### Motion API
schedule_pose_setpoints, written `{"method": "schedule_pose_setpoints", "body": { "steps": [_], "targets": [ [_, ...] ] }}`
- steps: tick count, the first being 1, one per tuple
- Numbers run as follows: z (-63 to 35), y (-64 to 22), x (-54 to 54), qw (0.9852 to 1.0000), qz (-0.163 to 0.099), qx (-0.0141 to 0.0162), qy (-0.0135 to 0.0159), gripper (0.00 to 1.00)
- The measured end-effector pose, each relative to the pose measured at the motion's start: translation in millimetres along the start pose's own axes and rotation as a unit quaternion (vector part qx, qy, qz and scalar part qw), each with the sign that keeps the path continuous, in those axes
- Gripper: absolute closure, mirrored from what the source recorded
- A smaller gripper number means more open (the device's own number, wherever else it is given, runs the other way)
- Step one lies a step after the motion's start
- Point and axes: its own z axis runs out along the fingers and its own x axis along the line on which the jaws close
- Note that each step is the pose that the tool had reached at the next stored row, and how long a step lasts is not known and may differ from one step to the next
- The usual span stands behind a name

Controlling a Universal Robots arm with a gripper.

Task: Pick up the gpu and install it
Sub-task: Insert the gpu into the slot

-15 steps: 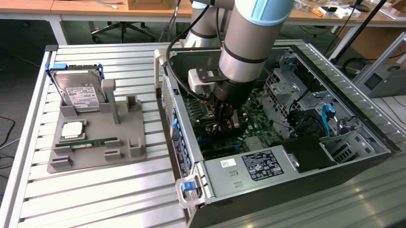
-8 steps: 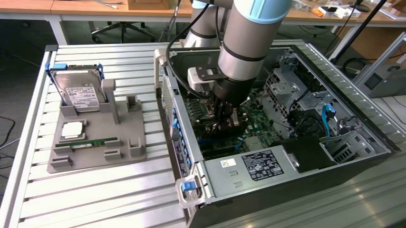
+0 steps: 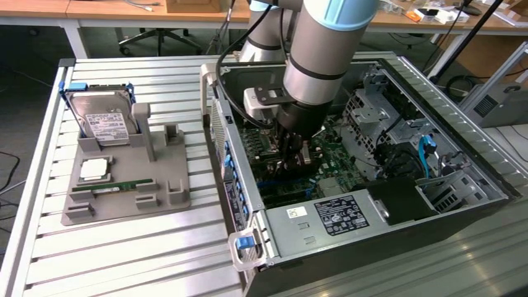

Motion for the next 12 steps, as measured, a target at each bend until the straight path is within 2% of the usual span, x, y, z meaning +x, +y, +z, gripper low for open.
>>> {"method": "schedule_pose_setpoints", "body": {
  "steps": [6, 12],
  "targets": [
    [-0.3, 0.7, 0.0, 1.0, -0.001, 0.0001, 0.0016, 0.73],
    [-0.4, 0.7, 0.7, 1.0, -0.002, 0.0001, 0.0018, 0.73]
  ]
}}
